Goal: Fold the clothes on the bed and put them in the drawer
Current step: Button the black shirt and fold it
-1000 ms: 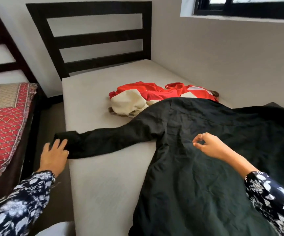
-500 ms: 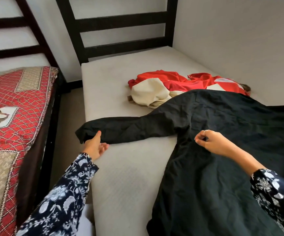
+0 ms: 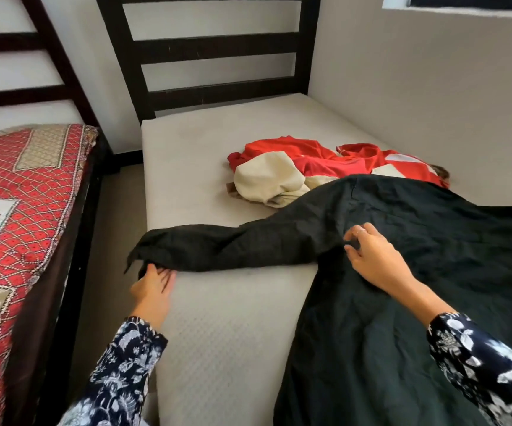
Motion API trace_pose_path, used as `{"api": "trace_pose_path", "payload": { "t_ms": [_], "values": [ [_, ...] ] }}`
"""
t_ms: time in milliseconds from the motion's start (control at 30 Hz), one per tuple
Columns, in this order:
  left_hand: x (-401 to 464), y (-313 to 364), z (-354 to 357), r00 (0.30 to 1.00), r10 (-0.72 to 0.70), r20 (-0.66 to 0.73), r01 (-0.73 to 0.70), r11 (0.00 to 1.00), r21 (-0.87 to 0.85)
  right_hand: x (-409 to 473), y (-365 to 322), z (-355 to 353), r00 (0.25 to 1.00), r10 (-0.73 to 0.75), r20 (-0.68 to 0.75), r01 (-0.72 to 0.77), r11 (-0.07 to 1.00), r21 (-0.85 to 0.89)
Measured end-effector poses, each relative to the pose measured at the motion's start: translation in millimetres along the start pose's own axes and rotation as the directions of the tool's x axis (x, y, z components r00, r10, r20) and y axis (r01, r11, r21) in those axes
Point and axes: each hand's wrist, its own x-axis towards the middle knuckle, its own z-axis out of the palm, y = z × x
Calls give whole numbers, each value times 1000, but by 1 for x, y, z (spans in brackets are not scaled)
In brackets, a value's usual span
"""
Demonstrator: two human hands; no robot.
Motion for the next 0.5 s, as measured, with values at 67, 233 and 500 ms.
{"api": "trace_pose_path", "payload": {
  "t_ms": [67,233,500],
  "values": [
    [8,3,-3,992,-124,35,124,992,14,10,-14,-5,998,-56,9,56,998,-36],
    [12,4,1,988,-146,42,143,987,71,47,-68,0,965,-212,152,231,966,-118],
    [15,2,6,992,-120,44,112,984,140,71,-128,61,893,-189,408,358,847,-393]
  ]
}}
